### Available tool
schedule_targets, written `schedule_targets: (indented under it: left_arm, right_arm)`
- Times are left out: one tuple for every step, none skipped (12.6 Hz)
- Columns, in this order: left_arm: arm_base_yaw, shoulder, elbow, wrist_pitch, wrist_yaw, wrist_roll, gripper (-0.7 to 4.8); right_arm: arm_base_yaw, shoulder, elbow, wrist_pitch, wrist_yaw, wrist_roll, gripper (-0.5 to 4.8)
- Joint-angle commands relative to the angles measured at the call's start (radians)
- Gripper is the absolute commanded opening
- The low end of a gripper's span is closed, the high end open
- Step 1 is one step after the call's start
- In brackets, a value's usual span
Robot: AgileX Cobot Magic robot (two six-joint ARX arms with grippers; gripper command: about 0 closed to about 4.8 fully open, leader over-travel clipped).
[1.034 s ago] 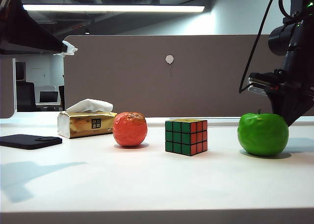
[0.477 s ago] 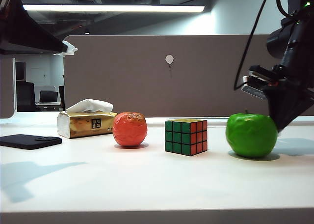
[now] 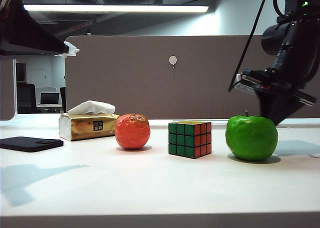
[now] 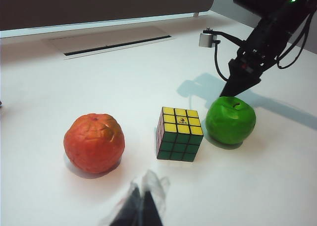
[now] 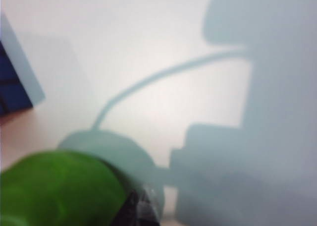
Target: Move all the fruits on the tabletop near the face of the Rubik's cube that has the color most similar to each fruit.
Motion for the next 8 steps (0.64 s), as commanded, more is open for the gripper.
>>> schedule_targets:
  left_arm:
    - [0.000, -0.002, 0.006, 0.013, 0.006, 0.001, -0.05]
    - [0.000, -0.002, 0.006, 0.013, 0.004, 0.001, -0.05]
    - [0.000, -0.002, 0.006, 0.013, 0.003, 0.001, -0.05]
    - [0.000, -0.002, 0.006, 0.013, 0.003, 0.001, -0.05]
    - [0.000, -0.002, 0.006, 0.013, 0.004, 0.001, -0.05]
    - [0.000, -0.002, 0.006, 0.013, 0.004, 0.001, -0.05]
    - [0.000, -0.002, 0.006, 0.013, 0.005, 0.001, -0.05]
    - [0.000, -0.002, 0.006, 0.013, 0.005, 0.001, -0.05]
  right_arm:
    - [0.016, -0.006, 0.001, 0.047, -0.004, 0.002, 0.00]
    - [0.034, -0.006, 0.001, -0.008, -0.024, 0.002, 0.00]
    - [0.064, -0.006, 0.001, -0.086, -0.024, -0.003, -0.01]
    - [0.071, -0.006, 0.001, -0.096, -0.024, -0.004, -0.01]
    - [0.097, -0.006, 0.001, -0.120, -0.024, -0.003, -0.01]
    - [0.107, -0.006, 0.001, -0.124, -0.025, -0.003, -0.01]
    - [0.165, -0.006, 0.001, -0.164, -0.028, -0.003, -0.01]
    - [0.209, -0.006, 0.001, -0.172, -0.038, -0.003, -0.01]
